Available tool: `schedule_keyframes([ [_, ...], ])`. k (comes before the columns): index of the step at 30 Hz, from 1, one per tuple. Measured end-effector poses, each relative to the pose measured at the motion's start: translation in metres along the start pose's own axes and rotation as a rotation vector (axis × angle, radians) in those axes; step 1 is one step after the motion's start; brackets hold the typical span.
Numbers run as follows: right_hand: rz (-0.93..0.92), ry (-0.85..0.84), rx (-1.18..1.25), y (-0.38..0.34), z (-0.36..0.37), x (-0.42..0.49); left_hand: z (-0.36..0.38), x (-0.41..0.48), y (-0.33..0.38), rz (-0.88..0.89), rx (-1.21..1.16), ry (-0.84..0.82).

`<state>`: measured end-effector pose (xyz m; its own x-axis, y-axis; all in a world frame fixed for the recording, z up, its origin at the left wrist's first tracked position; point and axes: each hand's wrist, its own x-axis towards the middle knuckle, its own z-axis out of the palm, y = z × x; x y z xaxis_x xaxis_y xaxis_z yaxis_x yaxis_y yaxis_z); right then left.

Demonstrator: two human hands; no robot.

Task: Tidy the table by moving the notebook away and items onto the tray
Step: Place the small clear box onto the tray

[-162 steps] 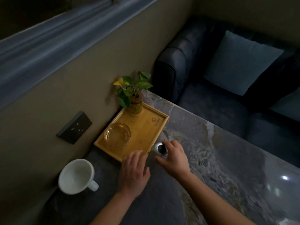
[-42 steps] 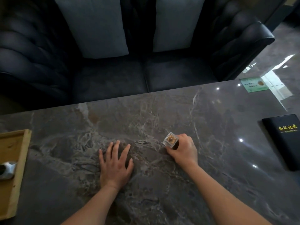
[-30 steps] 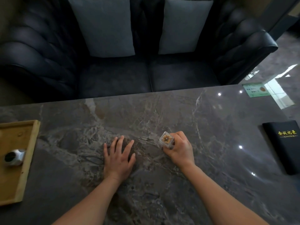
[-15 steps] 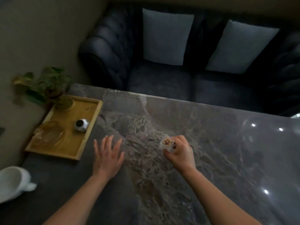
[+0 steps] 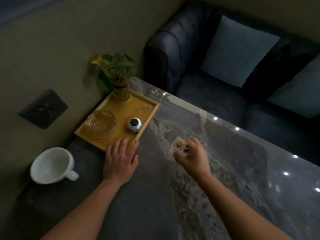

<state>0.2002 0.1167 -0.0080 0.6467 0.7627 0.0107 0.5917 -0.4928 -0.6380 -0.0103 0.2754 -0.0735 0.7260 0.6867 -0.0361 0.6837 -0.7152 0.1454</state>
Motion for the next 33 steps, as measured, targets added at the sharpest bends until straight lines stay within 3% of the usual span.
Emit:
schedule_keyframes([
  [9,-0.068,-0.023,-0.007,-0.032,0.038,0.067,0.006,0.002,-0.007,-0.044,-0.152,0.054],
  [25,-0.072,-0.011,-0.034,-0.055,0.068,0.177,0.015,0.004,-0.011,-0.082,-0.142,0.056],
  [33,-0.142,-0.074,-0.187,-0.06,0.091,0.2,0.015,0.003,-0.012,-0.083,-0.133,0.049],
])
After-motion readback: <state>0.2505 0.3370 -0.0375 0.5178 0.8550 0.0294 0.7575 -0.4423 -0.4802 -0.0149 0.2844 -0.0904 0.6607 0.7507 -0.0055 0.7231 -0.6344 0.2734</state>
